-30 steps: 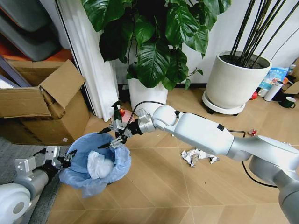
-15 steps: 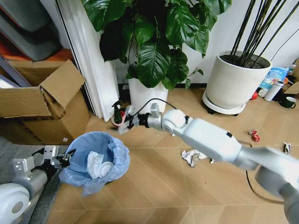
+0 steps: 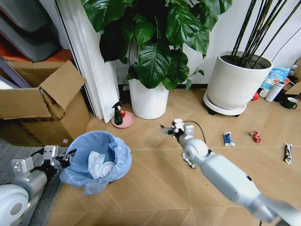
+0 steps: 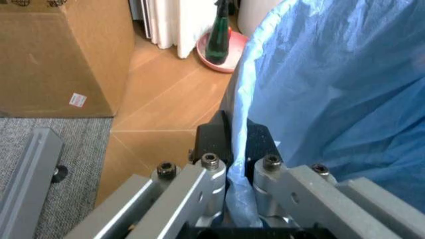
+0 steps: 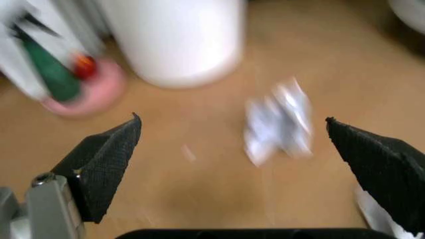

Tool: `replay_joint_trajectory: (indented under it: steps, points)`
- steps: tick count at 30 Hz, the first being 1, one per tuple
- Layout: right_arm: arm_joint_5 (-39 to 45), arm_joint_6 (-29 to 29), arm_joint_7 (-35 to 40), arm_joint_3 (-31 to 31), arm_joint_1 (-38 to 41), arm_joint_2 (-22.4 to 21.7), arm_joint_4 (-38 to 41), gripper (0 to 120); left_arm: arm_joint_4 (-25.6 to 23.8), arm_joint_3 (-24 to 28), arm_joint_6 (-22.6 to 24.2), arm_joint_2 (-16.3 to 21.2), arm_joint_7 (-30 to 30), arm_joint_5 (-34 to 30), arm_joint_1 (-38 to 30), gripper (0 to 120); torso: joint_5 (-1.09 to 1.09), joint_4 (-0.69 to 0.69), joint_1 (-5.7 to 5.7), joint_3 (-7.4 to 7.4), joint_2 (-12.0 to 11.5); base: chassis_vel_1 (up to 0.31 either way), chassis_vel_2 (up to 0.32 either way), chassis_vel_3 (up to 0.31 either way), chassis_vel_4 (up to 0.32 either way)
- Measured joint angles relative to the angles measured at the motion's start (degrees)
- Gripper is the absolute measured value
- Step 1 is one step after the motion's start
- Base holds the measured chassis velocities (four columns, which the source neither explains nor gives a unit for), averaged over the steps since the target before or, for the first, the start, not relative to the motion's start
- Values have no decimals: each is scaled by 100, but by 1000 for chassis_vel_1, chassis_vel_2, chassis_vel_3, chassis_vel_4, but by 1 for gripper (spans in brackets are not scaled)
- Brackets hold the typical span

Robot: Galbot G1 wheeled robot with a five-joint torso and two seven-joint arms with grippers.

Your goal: Pick up the trash bin and place the garbage on the floor into it.

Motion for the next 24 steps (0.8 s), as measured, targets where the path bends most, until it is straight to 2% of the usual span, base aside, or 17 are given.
replay_joint_trajectory:
  steps: [1, 3, 5, 10, 15, 19, 24]
  points:
    - [0, 0, 0, 0, 0, 0, 0, 100, 0, 0, 0, 0, 0, 0, 0, 0, 0, 0, 0, 0, 0, 0, 0, 0, 0]
    - [-16, -78, 48, 504, -609, -14, 97, 100, -1, -1, -6, -15, 15, 0, -23, 0, 12, 0, 0, 2, 0, 0, 0, 0, 0]
    - [-30, -116, 110, 799, -874, 38, 109, 100, 8, -3, -11, -32, 27, 0, -45, 0, 2, -5, 0, 1, 0, 0, 0, 0, 0]
    - [-62, -223, 338, 1396, -1324, 370, -69, 100, 46, 3, -16, -41, 41, -6, -73, 0, 5, -2, 0, 2, 0, 0, 0, 0, 0]
    - [-43, -272, 522, 1599, -1375, 638, -413, 100, 65, 26, -16, 0, 43, -12, -101, 0, 4, 0, 0, 1, 0, 0, 0, 0, 0]
    - [7, -265, 578, 1663, -1100, 1055, -1241, 100, 70, 37, -16, 29, 31, -22, -88, 0, 3, 0, 1, 2, 0, 0, 0, 0, 0]
    - [-21, -245, 608, 1652, -874, 1290, -1682, 100, 54, 17, -14, 19, 22, -23, -39, 0, 2, 0, 1, 2, 0, 0, 0, 0, 0]
